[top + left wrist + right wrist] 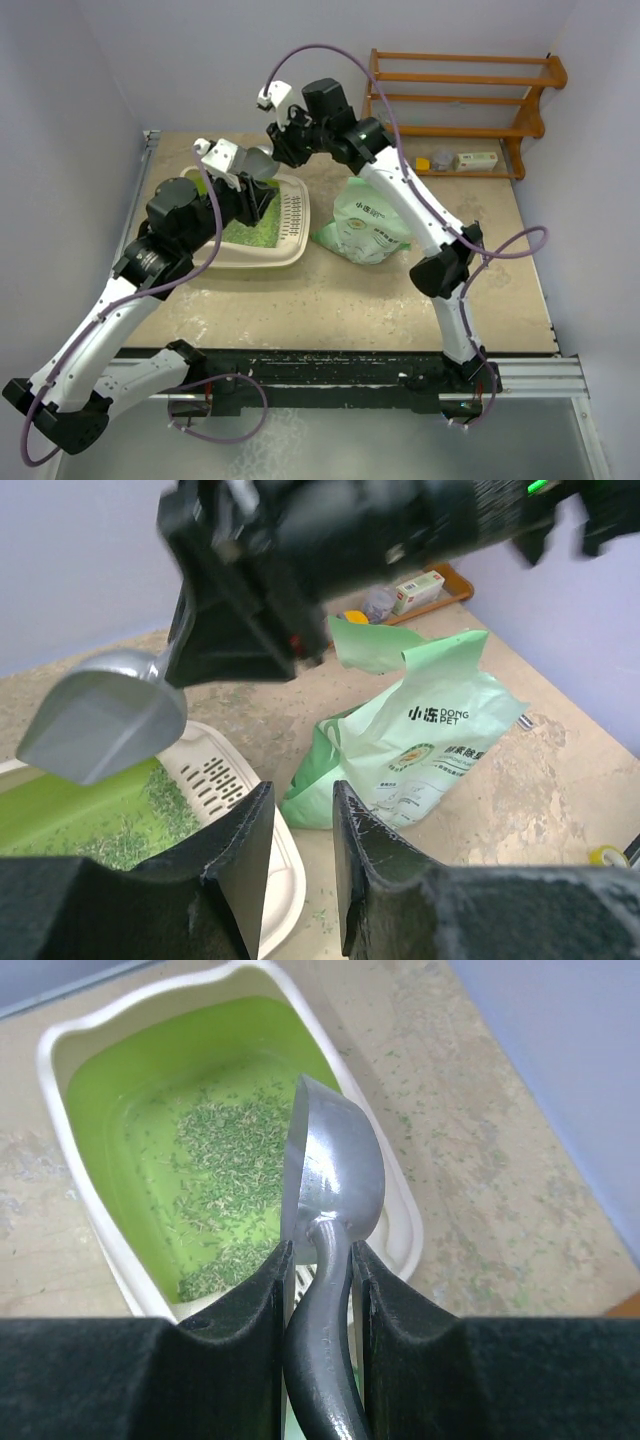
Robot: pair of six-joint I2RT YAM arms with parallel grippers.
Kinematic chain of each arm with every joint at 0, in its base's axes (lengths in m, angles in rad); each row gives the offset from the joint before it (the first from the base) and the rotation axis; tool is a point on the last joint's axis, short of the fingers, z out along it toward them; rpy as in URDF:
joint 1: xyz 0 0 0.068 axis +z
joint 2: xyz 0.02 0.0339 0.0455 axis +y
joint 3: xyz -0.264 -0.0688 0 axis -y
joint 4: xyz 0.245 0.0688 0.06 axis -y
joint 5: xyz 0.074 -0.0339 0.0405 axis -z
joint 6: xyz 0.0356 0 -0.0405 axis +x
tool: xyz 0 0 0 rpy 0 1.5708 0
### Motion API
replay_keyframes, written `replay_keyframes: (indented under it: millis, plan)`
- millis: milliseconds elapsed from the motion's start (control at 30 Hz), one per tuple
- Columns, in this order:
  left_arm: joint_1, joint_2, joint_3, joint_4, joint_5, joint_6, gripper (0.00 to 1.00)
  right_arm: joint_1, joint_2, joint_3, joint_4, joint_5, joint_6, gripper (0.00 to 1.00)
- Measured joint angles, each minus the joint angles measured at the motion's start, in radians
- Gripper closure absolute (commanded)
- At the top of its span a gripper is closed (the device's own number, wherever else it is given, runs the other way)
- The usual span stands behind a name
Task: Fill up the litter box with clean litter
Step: 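Pour the cat litter into the litter box, then scoop the cat litter from the cat litter bag.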
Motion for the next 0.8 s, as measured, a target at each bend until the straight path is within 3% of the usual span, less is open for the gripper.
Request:
replay_keyframes:
  millis: [133,267,367,633,800]
  plan:
    - [0.000,0.038,0.000,0.012,0.031,0.018,0.70,0.000,-0.103,-0.034,-0.020,0.055,-0.022,1.00]
    - [0.000,0.084,0.000,0.051,0.068,0.039,0.57,-0.008,-0.260,-0.151,-0.039,0.156,-0.071,1.00]
    - [0.001,0.137,0.002,0.086,0.103,0.054,0.53,-0.039,-0.357,-0.229,-0.052,0.217,-0.105,1.00]
    - [0.001,0.325,0.079,0.110,0.181,0.090,0.51,-0.425,-0.459,-0.242,-0.137,0.287,-0.118,1.00]
    - [0.001,0.394,0.145,0.106,0.220,0.106,0.50,-0.556,-0.492,-0.248,-0.235,0.304,-0.105,1.00]
